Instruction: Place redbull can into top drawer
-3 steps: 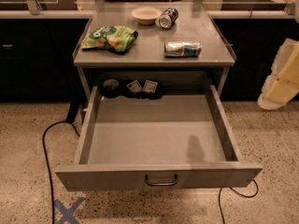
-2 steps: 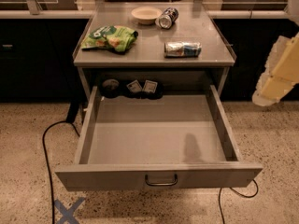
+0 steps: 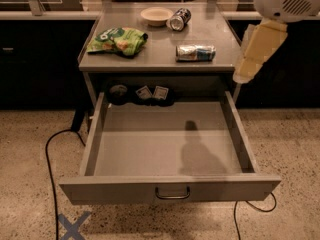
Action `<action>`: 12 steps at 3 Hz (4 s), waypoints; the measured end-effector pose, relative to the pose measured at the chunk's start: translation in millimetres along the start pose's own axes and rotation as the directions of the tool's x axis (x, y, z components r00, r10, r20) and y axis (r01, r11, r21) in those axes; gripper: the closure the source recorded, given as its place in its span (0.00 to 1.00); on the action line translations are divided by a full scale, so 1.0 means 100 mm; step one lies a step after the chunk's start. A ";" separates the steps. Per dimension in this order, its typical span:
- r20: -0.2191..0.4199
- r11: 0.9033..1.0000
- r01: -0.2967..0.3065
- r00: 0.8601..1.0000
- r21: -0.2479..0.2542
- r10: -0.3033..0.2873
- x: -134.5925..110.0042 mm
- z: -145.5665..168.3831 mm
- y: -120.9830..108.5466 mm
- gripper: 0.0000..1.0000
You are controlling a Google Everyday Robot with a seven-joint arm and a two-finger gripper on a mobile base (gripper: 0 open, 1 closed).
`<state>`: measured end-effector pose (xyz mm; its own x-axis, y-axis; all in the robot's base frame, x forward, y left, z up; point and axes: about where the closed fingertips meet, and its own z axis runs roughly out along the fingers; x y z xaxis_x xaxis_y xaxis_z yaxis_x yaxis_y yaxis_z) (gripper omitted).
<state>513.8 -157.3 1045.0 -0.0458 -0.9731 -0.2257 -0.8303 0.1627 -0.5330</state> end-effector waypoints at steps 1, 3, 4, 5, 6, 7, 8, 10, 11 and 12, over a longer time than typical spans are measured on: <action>-0.014 1.000 0.020 1.000 -0.018 -0.020 -0.10 0.55 -0.23 0.00; -0.048 0.998 0.022 0.999 -0.058 -0.025 -0.17 1.14 -0.33 0.00; -0.042 1.000 0.028 0.999 0.008 -0.028 -0.25 1.39 -0.64 0.00; -0.057 0.994 0.071 0.996 0.085 -0.066 -0.41 1.74 -1.10 0.00; -0.074 0.986 0.117 0.991 0.121 -0.108 -0.58 2.09 -1.52 0.00; -0.102 0.984 0.146 0.985 0.099 -0.136 -0.69 2.40 -1.79 0.00; -0.186 0.991 0.129 0.975 0.038 -0.119 -0.59 2.66 -1.91 0.00; -0.257 0.998 -0.025 0.966 -0.062 0.008 -0.02 2.83 -1.80 0.00; -0.176 0.987 -0.142 0.976 -0.079 0.127 0.25 2.84 -1.72 0.00; -0.056 0.960 -0.259 0.965 -0.104 0.254 0.45 2.83 -1.66 0.00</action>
Offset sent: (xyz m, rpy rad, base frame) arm 0.1329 0.0434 -0.1127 -0.0798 0.1243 0.0125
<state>806.7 -181.4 892.1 -0.2867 -0.9074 -0.3074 -0.8430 0.3914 -0.3690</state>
